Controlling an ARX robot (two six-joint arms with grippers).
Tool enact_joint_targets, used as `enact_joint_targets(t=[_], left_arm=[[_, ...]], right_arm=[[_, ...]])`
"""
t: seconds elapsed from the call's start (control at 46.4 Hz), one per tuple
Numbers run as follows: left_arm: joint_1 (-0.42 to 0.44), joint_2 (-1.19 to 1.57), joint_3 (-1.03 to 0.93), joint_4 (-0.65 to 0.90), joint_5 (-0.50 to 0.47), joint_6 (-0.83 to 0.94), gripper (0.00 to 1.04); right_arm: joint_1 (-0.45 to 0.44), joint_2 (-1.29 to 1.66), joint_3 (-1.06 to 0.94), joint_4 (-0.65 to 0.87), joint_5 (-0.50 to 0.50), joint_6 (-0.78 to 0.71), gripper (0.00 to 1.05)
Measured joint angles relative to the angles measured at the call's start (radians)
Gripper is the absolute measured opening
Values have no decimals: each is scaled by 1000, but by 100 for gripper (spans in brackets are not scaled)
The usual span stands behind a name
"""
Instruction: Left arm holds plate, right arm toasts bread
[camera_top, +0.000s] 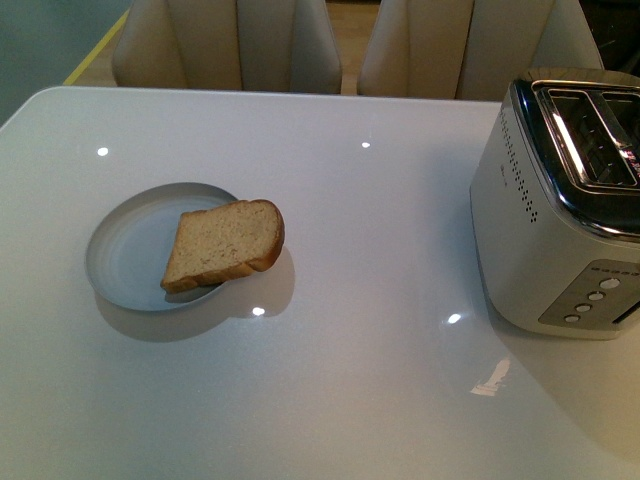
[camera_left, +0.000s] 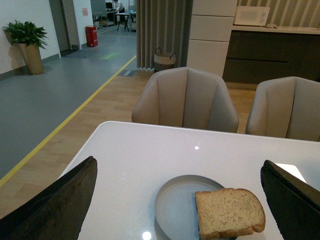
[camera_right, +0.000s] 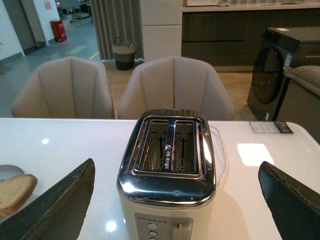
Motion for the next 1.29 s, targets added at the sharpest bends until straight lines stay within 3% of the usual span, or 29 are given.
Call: enact_joint_targets(t=[0.582,0.668,0.755,0.949,1.294], left_arm=[[0,0,0,0,1,-1,97],[46,157,111,-261,190,-128,97],[61,332,177,-358,266,-230,97],[77,569,235,-186,312,-291,97],[54,1243,404,319,295,-295,97]], right_arm=[[0,0,0,0,0,0,96],[0,0,0,0,0,0,96],[0,0,0,0,-1,0,96],[0,0,0,0,0,0,96],[0,0,0,0,0,0,96]])
